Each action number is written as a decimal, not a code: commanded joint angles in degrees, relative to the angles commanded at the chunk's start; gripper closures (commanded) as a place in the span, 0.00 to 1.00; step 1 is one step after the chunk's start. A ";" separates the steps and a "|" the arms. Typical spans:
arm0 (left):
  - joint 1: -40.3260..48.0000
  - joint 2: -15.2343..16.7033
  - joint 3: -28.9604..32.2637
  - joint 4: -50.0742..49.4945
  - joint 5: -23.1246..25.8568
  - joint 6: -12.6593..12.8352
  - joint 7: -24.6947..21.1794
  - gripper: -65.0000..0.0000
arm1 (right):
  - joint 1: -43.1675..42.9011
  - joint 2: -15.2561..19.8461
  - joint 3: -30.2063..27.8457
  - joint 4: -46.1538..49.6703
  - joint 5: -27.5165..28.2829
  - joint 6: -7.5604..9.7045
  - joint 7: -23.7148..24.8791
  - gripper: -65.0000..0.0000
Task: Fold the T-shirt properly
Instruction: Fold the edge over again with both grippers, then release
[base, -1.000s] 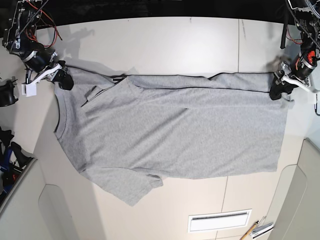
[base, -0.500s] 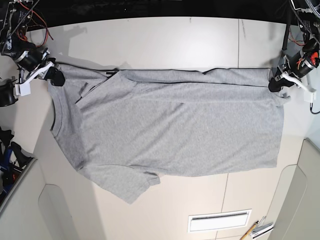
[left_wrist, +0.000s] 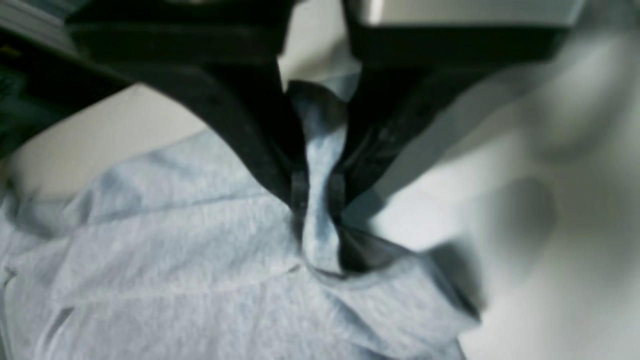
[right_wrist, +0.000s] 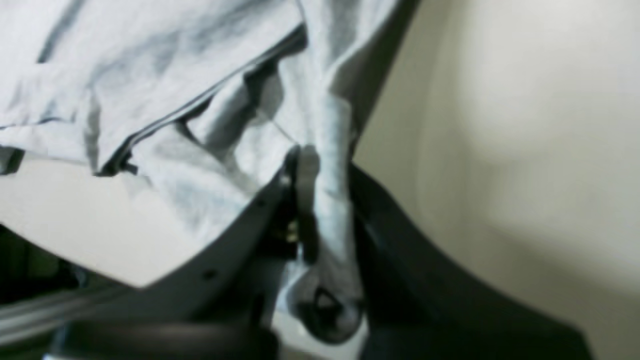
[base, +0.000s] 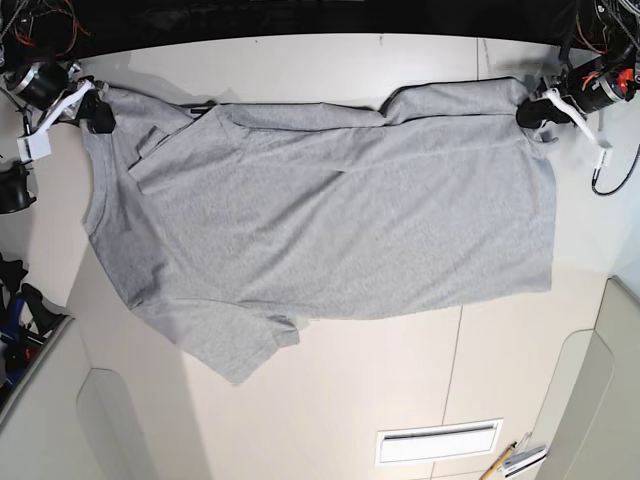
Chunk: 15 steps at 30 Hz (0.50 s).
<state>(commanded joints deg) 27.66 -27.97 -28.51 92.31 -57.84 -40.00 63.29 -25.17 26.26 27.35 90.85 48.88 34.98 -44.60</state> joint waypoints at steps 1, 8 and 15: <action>0.92 0.02 -0.76 1.05 0.26 0.00 -0.04 1.00 | -0.76 0.50 0.00 0.79 0.00 0.00 -0.09 1.00; 2.99 0.00 -4.94 2.32 0.20 0.00 -0.09 1.00 | -3.30 2.47 0.02 1.57 0.00 -0.02 -0.28 1.00; 2.99 0.02 -4.94 2.29 -1.51 0.00 -0.46 1.00 | -3.32 2.45 0.02 1.55 -0.04 -0.31 -0.44 1.00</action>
<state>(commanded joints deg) 30.65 -27.94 -33.45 94.61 -59.35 -40.00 62.83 -28.49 28.71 27.38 92.40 48.84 34.68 -45.04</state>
